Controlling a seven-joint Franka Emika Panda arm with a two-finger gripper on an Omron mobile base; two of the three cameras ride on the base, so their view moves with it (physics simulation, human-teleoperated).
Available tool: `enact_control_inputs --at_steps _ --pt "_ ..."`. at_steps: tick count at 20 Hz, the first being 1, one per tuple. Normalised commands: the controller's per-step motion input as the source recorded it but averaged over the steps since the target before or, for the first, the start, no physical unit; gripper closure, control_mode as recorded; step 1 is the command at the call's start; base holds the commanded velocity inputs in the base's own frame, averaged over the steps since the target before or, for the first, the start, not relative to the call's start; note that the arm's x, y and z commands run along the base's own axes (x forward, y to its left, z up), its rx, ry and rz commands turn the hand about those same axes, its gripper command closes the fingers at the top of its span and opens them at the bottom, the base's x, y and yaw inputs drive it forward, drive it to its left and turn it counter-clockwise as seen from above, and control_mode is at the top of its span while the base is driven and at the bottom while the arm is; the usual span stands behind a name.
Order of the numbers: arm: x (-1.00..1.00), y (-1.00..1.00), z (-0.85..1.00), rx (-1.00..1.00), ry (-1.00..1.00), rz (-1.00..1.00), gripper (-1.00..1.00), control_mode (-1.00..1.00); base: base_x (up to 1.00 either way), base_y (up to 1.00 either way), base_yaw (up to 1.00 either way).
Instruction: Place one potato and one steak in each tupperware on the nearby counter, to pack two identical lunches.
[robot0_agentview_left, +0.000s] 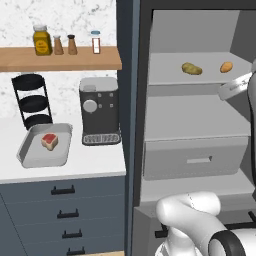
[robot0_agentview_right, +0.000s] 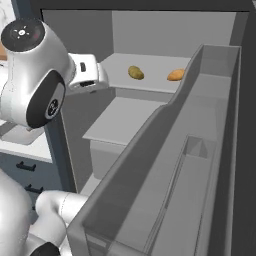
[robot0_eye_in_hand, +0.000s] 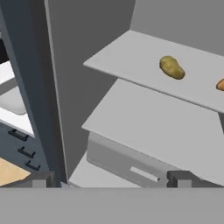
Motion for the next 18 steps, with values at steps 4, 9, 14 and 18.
enact_control_inputs --at_steps 4,9,14,18 --pt "0.27 -0.31 0.0 0.02 -0.02 0.02 -1.0 -1.0 0.0 0.0 0.0" --pt "0.25 -0.16 0.0 0.02 -0.06 0.08 -1.0 -1.0 0.0 0.0 0.0" --pt "0.51 -0.16 0.0 0.02 0.0 0.05 -1.0 -1.0 0.0 0.0 0.0" --pt "0.4 -0.12 0.02 0.04 0.0 0.05 -1.0 -1.0 0.0 0.0 0.0"
